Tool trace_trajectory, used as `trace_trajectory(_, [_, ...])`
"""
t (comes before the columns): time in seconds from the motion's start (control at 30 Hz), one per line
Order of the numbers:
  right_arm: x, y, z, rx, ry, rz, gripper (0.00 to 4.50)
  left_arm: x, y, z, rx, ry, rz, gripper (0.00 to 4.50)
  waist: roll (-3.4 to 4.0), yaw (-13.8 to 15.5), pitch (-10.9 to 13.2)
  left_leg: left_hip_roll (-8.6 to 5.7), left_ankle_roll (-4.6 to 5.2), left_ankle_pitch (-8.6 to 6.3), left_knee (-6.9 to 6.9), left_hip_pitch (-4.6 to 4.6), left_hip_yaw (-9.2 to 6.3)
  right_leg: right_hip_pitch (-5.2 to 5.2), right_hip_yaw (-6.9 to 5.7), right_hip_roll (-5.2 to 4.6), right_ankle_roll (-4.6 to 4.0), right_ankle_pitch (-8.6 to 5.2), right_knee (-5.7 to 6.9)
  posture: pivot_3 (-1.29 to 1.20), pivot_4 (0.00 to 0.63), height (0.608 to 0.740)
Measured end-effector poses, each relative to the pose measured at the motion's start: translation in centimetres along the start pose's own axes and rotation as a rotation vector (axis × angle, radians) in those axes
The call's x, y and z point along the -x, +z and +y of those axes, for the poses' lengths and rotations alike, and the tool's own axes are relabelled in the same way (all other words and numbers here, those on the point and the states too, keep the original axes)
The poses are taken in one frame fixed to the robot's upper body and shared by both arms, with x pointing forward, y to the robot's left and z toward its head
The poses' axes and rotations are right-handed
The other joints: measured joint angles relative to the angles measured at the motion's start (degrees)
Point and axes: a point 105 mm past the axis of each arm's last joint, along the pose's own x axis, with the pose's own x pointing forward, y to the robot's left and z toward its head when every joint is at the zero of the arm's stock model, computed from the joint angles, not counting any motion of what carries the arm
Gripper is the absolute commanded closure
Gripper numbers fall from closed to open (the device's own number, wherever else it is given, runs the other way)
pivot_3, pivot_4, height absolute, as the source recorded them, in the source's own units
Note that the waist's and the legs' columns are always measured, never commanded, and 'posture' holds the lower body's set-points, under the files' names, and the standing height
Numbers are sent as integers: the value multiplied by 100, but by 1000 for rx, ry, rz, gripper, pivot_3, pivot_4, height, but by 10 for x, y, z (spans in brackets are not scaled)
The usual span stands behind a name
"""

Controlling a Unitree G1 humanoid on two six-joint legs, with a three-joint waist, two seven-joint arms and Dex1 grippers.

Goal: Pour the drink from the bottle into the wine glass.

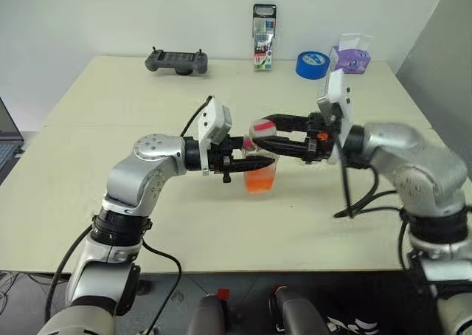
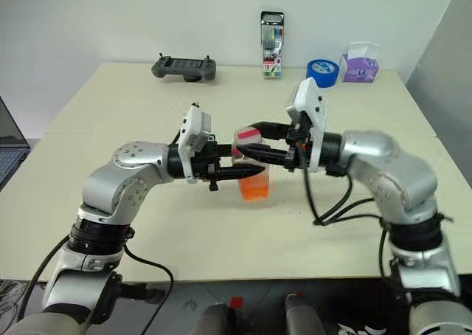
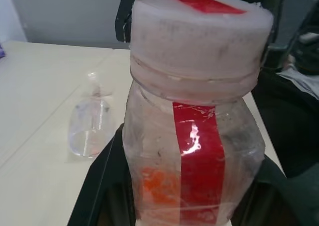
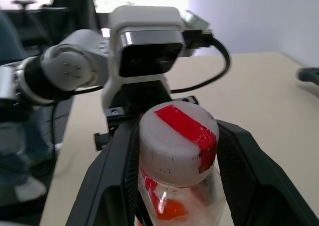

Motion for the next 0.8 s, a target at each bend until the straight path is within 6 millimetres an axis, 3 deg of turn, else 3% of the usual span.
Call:
trace_trajectory(0.1, [1,-2,-4,-25,90,15,2642,-1,-2,-2,8,-15,7,2696,0,0,0,6,0,0,-2,-7,-15,-4,-14,3,-15,-3,6,0,150,740])
trace_trajectory(0.2, [7,-6,-6,-63,88,38,1624,-3,-2,-3,13,-23,2,2696,2,24,1,7,0,0,-2,-17,-32,-6,-29,-3,-49,5,9,0,150,740])
trace_trajectory(0.37, [53,-16,-5,-150,-106,90,25,6,2,8,4,58,-17,2696,2,72,3,8,0,0,-1,-28,-52,-5,-38,-22,-48,0,4,0,150,740])
trace_trajectory(0.57, [37,-13,18,-117,-249,20,25,7,3,13,5,105,-28,2696,2,6,3,2,-1,0,5,-15,-49,0,-33,-12,-21,-16,16,0,150,740])
trace_trajectory(0.67, [14,-8,19,-97,-373,-72,25,7,4,13,6,110,-31,2696,8,-11,6,10,-2,2,0,-9,-58,-2,-37,0,-20,-18,24,0,150,740])
trace_trajectory(0.8, [6,-3,10,-73,-515,-119,25,7,3,15,7,116,-29,2696,11,14,8,6,-2,3,0,-15,-56,-2,-37,4,-20,-18,17,0,150,740])
